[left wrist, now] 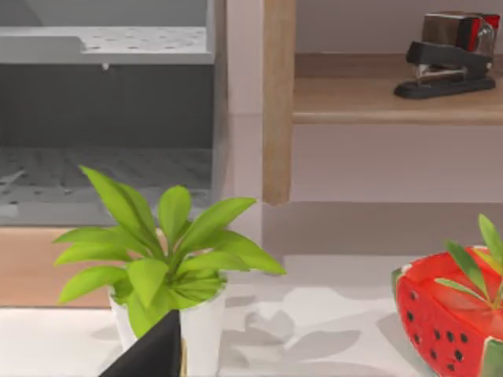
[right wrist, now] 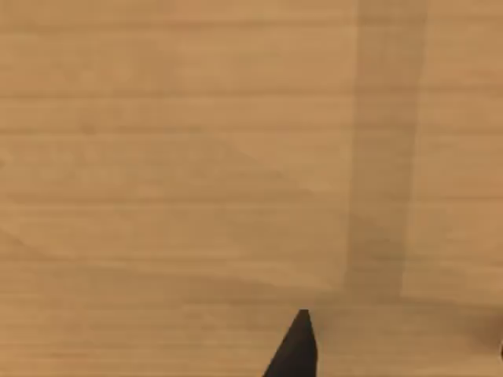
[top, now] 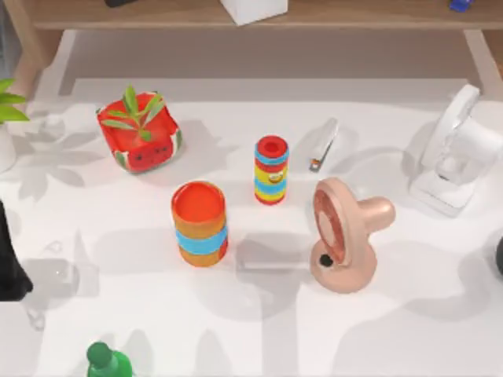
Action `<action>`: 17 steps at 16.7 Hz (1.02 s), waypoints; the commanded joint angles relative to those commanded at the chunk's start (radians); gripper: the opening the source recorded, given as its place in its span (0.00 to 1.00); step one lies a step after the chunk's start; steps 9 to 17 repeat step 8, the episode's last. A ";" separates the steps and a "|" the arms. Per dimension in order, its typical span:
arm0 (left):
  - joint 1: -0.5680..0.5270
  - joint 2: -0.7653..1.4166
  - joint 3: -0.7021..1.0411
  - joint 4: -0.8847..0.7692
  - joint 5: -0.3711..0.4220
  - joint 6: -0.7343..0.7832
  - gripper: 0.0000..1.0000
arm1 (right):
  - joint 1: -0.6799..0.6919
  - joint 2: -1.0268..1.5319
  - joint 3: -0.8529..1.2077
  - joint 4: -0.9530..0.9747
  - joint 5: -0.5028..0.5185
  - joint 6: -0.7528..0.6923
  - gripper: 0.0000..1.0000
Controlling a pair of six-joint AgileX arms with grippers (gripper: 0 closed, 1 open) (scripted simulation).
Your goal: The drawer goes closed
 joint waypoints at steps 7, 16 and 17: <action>0.000 0.000 0.000 0.000 0.000 0.000 1.00 | 0.000 0.000 0.000 0.000 0.000 0.000 1.00; 0.000 0.000 0.000 0.000 0.000 0.000 1.00 | 0.000 0.000 0.000 0.000 0.000 0.000 1.00; 0.000 0.000 0.000 0.000 0.000 0.000 1.00 | 0.000 0.000 0.000 0.000 0.000 0.000 1.00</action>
